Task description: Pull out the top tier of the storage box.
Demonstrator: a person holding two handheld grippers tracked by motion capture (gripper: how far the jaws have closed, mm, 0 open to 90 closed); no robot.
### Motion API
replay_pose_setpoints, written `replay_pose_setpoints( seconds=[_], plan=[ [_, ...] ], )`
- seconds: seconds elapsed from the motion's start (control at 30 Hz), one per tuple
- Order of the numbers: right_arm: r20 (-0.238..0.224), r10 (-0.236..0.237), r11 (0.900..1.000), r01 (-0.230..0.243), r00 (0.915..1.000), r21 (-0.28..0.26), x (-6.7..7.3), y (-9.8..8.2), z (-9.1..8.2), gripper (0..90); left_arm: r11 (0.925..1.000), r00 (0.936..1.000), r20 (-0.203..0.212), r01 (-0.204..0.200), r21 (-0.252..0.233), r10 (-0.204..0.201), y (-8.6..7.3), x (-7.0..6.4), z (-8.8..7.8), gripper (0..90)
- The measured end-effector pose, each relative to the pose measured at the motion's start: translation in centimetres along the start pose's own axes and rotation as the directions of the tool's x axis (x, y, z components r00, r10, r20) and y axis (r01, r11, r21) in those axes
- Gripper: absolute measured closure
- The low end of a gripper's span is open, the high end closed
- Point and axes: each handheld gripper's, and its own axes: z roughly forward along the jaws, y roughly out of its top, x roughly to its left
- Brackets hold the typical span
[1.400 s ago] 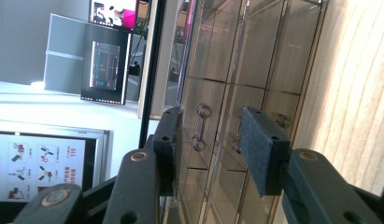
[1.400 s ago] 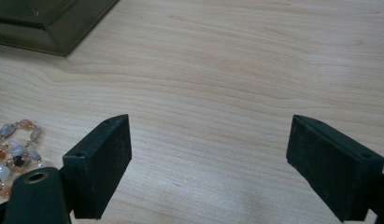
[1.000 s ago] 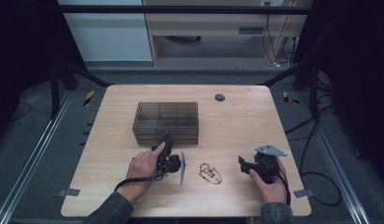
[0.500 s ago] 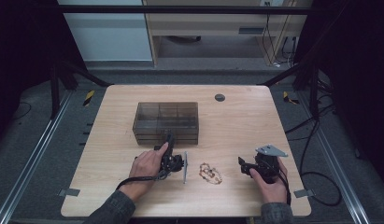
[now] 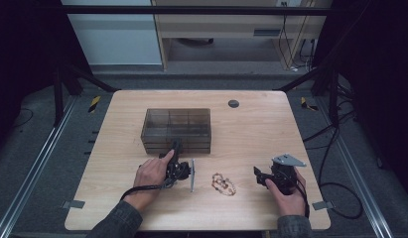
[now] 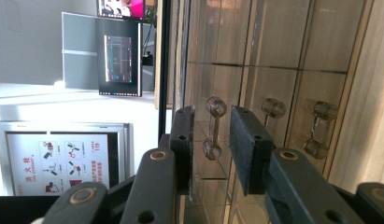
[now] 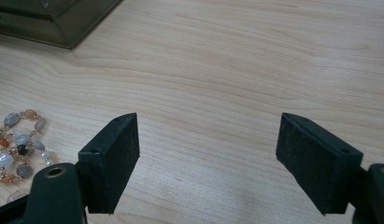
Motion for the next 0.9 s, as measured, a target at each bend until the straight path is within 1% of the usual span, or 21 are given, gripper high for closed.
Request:
replay_pose_setpoints(
  seconds=[0.17,0.2,0.23,0.27,0.4,0.43,0.53,0.73,0.77,0.87,0.9],
  plan=[
    [-0.005,0.001,1.000,-0.001,1.0000,0.004,0.00,-0.01,0.02,23.1,0.9997,0.9998,0.004,-0.021,0.010,0.021,0.09,-0.23,0.12,72.1],
    [-0.012,-0.001,1.000,0.001,0.9999,0.010,0.00,-0.04,0.07,23.5,0.9999,0.9999,0.009,-0.012,0.011,0.012,0.07,-0.33,0.16,72.9],
    [-0.012,-0.001,1.000,0.001,0.9999,0.010,0.00,-0.04,0.07,23.5,0.9997,0.9998,0.002,-0.019,0.013,0.019,0.07,-0.30,0.19,72.9],
    [-0.018,0.006,1.000,-0.006,0.9998,0.013,0.05,-0.02,0.07,23.5,0.9996,0.9997,0.004,-0.022,0.016,0.022,0.05,-0.25,0.24,73.2],
    [-0.017,0.001,1.000,-0.001,0.9999,0.011,0.03,-0.04,0.11,23.7,0.9996,0.9998,0.003,-0.019,0.019,0.019,-0.05,-0.25,0.45,74.1],
    [-0.022,0.008,1.000,-0.007,0.9997,0.014,0.04,-0.03,0.06,23.9,0.9995,0.9997,0.004,-0.023,0.021,0.023,-0.02,-0.29,0.50,74.4],
    [-0.016,-0.002,1.000,0.002,0.9999,0.012,-0.01,-0.05,0.13,24.0,0.9994,0.9996,0.007,-0.026,0.021,0.026,0.03,-0.34,0.52,74.8],
    [-0.018,0.000,1.000,0.000,0.9998,0.012,0.01,-0.04,0.13,24.3,0.9995,0.9996,-0.001,-0.027,0.019,0.027,0.14,-0.42,0.62,75.7],
    [-0.025,0.010,1.000,-0.009,0.9996,0.014,0.04,-0.02,0.06,24.4,0.9995,0.9997,-0.001,-0.026,0.019,0.026,0.13,-0.40,0.65,75.7],
    [-0.025,0.009,1.000,-0.008,0.9996,0.016,0.03,-0.03,0.10,24.6,0.9995,0.9997,-0.003,-0.025,0.021,0.025,0.15,-0.44,0.74,75.6],
    [-0.020,0.000,1.000,0.000,0.9998,0.014,0.01,-0.05,0.15,24.6,0.9996,0.9998,-0.005,-0.022,0.017,0.022,0.11,-0.44,0.79,75.6]
  ],
)
